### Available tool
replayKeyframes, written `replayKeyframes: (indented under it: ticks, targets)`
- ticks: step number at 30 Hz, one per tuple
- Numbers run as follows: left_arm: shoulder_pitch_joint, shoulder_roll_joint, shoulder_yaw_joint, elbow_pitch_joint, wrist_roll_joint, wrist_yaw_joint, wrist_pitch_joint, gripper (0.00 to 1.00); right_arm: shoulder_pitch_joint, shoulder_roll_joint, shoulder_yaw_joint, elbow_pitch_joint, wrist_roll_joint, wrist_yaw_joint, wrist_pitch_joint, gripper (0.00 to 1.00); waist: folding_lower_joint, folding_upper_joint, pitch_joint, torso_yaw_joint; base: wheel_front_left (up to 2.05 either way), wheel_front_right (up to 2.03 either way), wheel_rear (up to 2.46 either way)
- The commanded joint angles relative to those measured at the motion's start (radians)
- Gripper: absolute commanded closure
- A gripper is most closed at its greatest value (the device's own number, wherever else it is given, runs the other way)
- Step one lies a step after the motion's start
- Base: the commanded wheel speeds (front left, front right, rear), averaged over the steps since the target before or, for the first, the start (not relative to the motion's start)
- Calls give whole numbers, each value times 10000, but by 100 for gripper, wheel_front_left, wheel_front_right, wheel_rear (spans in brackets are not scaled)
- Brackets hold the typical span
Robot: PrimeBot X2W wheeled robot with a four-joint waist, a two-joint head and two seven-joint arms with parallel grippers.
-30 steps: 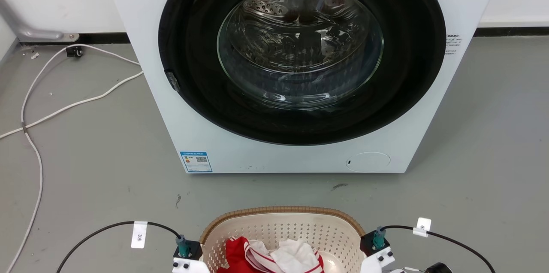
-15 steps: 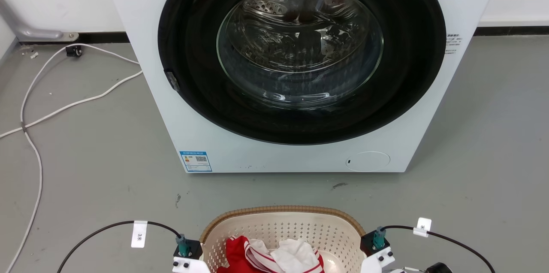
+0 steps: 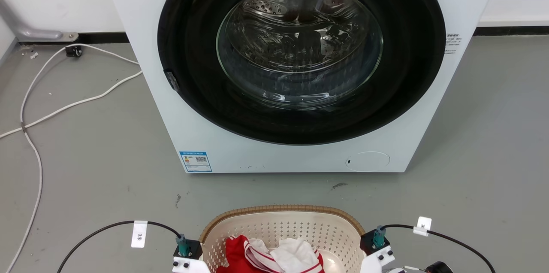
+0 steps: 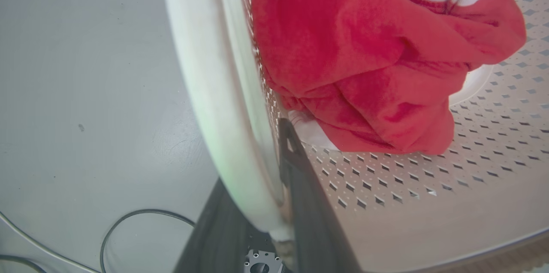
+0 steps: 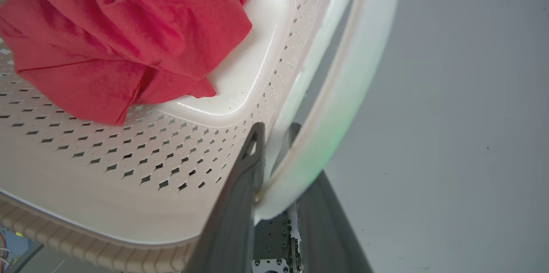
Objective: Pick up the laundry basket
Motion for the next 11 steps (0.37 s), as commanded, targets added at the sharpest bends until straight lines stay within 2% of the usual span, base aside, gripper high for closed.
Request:
replayKeyframes:
  ticks: [1,11]
  targets:
    - [-190,-56,-61,-46,-49,-34,-102,100,-104,68,95,-5,4,28,-44,100,0,-1,3,3,0,0,0]
    - [-200,-56,-180,-21,-152,-34,-130,100,-142,68,199,15,109,28,-61,100,0,-1,20,1,0,0,0]
